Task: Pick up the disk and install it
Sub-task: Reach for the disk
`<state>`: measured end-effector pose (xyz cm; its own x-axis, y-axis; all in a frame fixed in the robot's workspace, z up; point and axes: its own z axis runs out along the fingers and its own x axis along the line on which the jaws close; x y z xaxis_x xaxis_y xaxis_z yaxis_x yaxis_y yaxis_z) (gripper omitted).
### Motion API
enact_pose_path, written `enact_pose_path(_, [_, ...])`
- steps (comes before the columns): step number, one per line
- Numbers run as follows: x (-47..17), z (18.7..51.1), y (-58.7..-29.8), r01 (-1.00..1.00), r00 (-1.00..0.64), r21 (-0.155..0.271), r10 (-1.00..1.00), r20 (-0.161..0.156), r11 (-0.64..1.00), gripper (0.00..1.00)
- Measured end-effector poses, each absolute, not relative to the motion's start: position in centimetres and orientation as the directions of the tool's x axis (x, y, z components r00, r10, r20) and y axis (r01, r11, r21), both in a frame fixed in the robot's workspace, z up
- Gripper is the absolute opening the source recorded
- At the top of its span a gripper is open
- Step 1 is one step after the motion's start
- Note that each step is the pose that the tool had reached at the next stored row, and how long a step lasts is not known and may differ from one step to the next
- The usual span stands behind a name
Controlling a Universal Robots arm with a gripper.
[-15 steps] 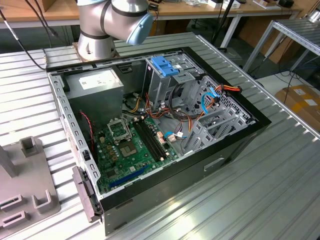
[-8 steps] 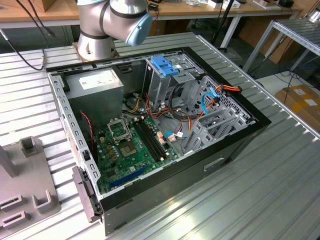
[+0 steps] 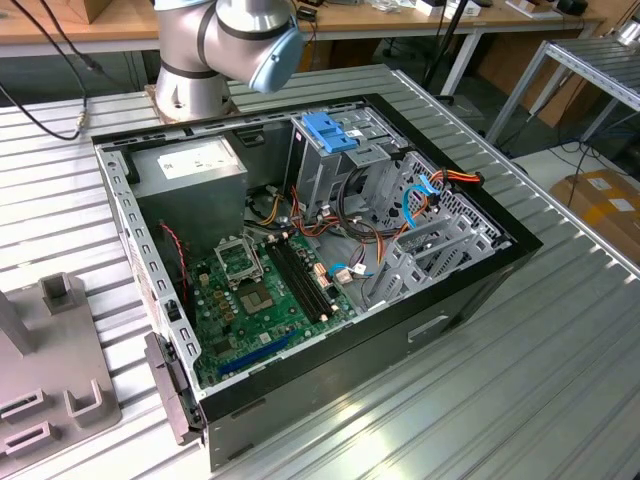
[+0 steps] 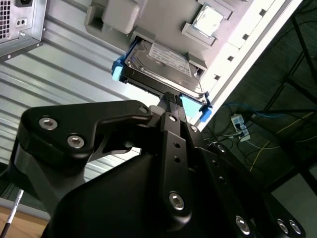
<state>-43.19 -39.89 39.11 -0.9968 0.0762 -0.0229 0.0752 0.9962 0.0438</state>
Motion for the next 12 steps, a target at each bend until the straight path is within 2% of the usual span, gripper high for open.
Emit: enact_pose_path(12, [-45.5, 39.1, -39.9, 0.075, -0.997, 0.040, 0.076, -0.023, 0.996, 0.11])
